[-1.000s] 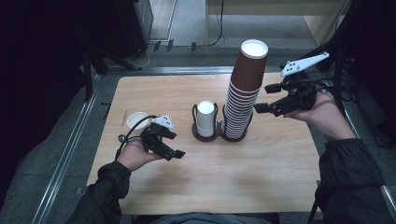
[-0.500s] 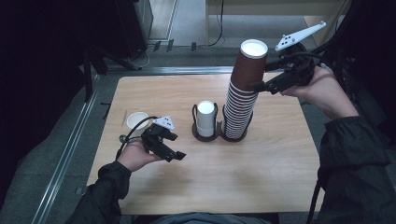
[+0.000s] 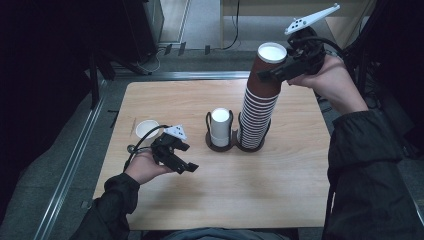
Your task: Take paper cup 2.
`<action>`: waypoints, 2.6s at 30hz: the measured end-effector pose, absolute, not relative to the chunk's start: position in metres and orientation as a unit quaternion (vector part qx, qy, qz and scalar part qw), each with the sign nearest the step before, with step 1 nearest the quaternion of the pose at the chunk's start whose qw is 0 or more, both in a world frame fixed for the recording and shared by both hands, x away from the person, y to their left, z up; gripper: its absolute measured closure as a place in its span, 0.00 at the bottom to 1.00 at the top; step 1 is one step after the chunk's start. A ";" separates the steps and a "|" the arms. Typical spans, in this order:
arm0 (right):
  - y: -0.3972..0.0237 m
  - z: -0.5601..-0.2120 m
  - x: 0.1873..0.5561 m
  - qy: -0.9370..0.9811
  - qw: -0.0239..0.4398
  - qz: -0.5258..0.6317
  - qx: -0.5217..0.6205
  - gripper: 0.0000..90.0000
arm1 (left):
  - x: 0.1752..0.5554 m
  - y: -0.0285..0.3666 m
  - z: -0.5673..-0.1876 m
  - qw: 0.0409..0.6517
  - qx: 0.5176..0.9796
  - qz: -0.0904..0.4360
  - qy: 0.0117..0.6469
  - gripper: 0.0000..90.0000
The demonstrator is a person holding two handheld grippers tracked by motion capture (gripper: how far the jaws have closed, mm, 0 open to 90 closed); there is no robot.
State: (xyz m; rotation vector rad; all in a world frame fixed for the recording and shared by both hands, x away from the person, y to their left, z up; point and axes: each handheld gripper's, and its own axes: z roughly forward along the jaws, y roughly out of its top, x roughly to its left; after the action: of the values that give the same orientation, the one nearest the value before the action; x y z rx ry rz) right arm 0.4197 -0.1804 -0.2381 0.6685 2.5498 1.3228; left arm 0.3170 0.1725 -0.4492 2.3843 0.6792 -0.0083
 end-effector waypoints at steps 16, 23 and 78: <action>-0.185 -0.223 0.417 0.848 0.107 0.468 0.224 0.22 | 0.317 0.173 -0.450 0.326 0.909 -0.008 0.261 0.16; -0.185 -0.204 0.411 0.846 0.117 0.475 0.214 0.22 | 0.319 0.174 -0.449 0.346 0.898 -0.028 0.271 0.15; -0.102 -0.300 0.334 0.881 0.031 0.462 0.093 0.22 | 0.318 0.179 -0.439 0.398 0.881 -0.025 0.255 0.13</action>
State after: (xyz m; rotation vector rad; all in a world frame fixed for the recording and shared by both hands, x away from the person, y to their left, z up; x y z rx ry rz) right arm 0.3338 -0.1019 -0.2999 0.2863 2.7148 1.4240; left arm 0.3179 0.1790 -0.4395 2.2301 0.6466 -0.0645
